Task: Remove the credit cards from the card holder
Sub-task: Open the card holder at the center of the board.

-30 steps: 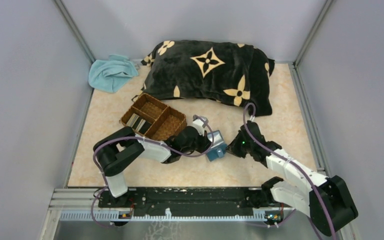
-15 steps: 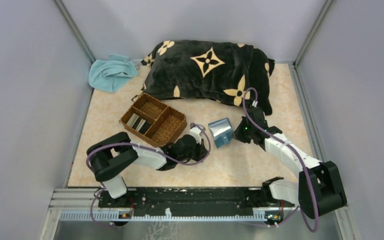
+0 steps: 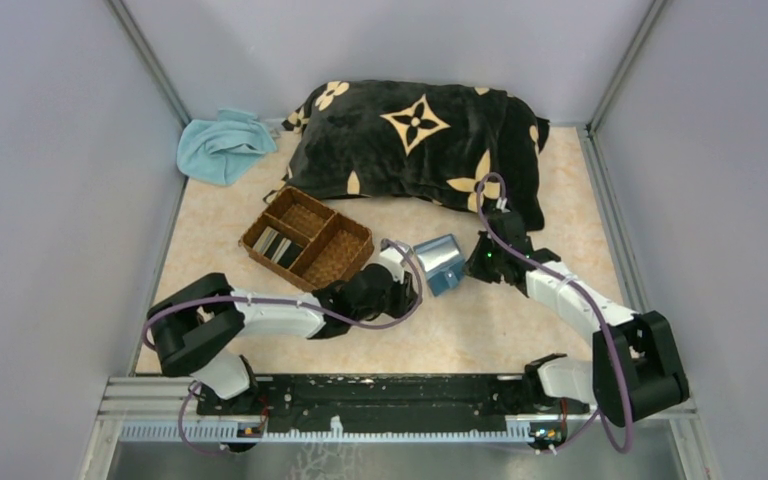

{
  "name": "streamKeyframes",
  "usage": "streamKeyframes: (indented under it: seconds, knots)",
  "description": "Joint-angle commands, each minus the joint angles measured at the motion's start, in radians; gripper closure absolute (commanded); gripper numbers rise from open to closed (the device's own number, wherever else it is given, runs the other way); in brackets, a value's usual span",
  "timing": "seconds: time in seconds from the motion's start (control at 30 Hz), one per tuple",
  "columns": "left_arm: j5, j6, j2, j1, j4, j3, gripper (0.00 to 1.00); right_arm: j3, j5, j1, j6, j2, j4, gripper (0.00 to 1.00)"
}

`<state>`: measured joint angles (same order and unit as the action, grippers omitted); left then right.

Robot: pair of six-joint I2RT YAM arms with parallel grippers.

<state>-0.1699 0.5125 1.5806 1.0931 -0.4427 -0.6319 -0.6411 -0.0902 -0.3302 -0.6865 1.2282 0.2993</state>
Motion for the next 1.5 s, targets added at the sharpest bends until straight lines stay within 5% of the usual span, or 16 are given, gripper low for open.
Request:
streamKeyframes:
  seconds: [0.0, 0.23, 0.33, 0.57, 0.87, 1.0, 1.13, 1.47]
  knots:
    - [-0.049, -0.077, 0.02, 0.003, 0.064, -0.085, 0.62, 0.015, -0.002, 0.009, 0.072, -0.032, -0.036, 1.0]
    - [0.033, -0.16, 0.133, -0.097, 0.069, -0.264, 0.35, 0.048, 0.03, 0.009, 0.095, -0.042, -0.042, 1.0]
    - [0.118, -0.2, 0.243, -0.171, 0.055, -0.355, 0.3, 0.042, 0.025, 0.008, 0.111, -0.026, -0.038, 1.0]
    - [0.022, -0.311, 0.468, -0.183, 0.104, -0.608, 0.29, 0.054, -0.015, 0.009, 0.149, -0.052, -0.056, 1.0]
    - [0.018, -0.344, 0.661, -0.183, 0.212, -0.819, 0.37, 0.069, -0.046, 0.008, 0.185, -0.057, -0.052, 1.0]
    - [0.021, -0.361, 0.632, -0.182, 0.215, -0.765, 0.46, 0.079, -0.04, 0.009, 0.186, -0.045, -0.06, 1.0]
    - [-0.001, -0.361, 0.584, -0.182, 0.246, -0.685, 0.68, 0.065, -0.018, 0.01, 0.18, -0.03, -0.06, 1.0]
    - [-0.047, -0.286, 0.431, -0.186, 0.198, -0.417, 0.7, -0.07, -0.032, 0.021, 0.212, 0.141, -0.059, 1.0]
